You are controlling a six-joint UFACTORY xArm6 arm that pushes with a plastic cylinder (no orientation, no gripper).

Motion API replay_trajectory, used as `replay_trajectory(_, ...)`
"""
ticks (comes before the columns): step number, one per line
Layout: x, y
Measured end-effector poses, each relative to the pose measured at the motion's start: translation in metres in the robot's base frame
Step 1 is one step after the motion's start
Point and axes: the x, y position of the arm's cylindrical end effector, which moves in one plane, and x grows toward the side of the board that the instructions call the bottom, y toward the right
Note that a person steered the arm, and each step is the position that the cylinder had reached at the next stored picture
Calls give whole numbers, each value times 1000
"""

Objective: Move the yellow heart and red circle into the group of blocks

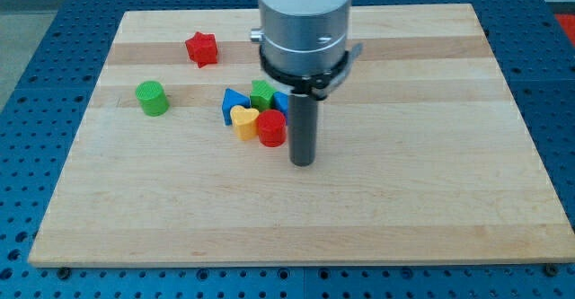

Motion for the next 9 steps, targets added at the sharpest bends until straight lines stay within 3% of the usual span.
replay_trajectory(4, -23, -18)
replay_trajectory(6, -2, -66)
replay_trajectory(9, -30, -86)
